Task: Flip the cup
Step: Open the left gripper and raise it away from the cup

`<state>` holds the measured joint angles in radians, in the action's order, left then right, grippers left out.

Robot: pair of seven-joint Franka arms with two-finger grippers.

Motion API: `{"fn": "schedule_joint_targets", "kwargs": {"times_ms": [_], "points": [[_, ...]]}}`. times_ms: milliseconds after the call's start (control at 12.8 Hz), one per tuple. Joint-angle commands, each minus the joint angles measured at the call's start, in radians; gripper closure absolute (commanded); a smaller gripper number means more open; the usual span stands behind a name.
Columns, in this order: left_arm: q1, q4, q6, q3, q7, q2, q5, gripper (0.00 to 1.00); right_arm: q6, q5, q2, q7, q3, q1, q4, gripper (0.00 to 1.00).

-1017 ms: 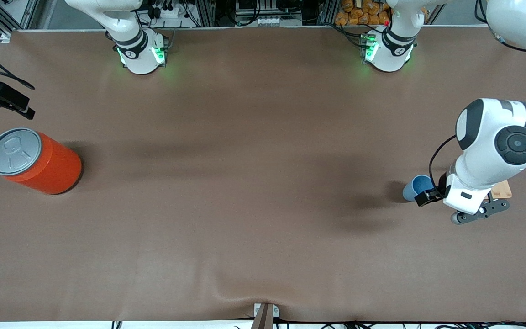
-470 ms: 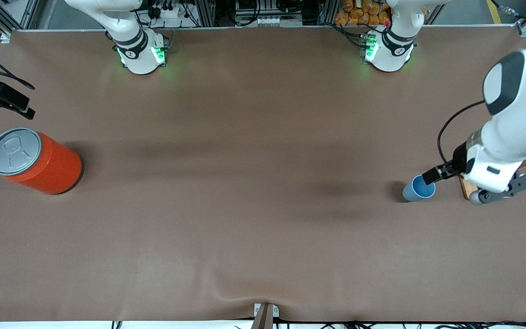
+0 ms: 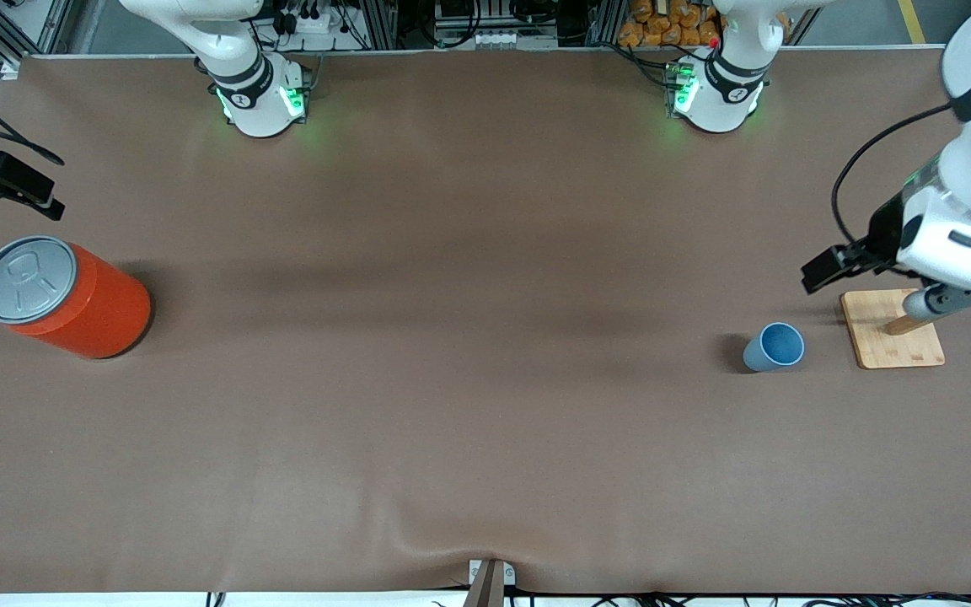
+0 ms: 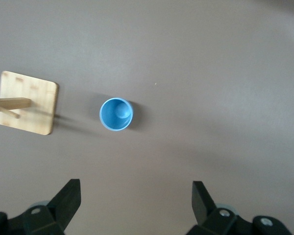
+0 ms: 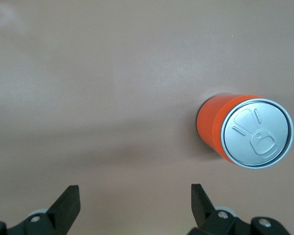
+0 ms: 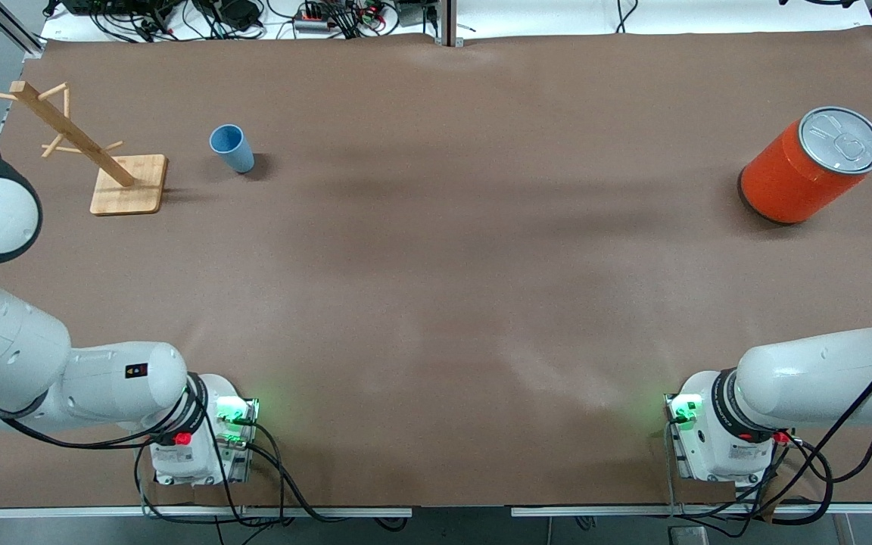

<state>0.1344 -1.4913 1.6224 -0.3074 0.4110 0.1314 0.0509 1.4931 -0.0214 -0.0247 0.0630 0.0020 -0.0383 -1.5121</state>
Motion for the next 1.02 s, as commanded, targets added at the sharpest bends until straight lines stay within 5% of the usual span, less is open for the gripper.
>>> {"fn": "schedule_joint_targets", "kwargs": {"times_ms": [0,470,783,939], "points": [[0.045,0.031,-0.049,0.002,-0.133,-0.034,-0.017,0.0,-0.013,-0.003,0.008,-0.015,0.009,-0.014,0.02,0.0],[0.039,0.019,-0.107,0.022,-0.232,-0.102,-0.025,0.0,-0.004,-0.006,0.009,-0.012,0.009,-0.017,0.021,0.0],[-0.128,0.017,-0.145,0.194,-0.233,-0.122,-0.025,0.0,-0.011,-0.006,0.009,-0.012,0.009,-0.014,0.021,0.0],[-0.148,-0.021,-0.147,0.212,-0.225,-0.162,-0.026,0.0,-0.011,-0.006,0.009,-0.012,0.009,-0.015,0.021,0.0]]}}
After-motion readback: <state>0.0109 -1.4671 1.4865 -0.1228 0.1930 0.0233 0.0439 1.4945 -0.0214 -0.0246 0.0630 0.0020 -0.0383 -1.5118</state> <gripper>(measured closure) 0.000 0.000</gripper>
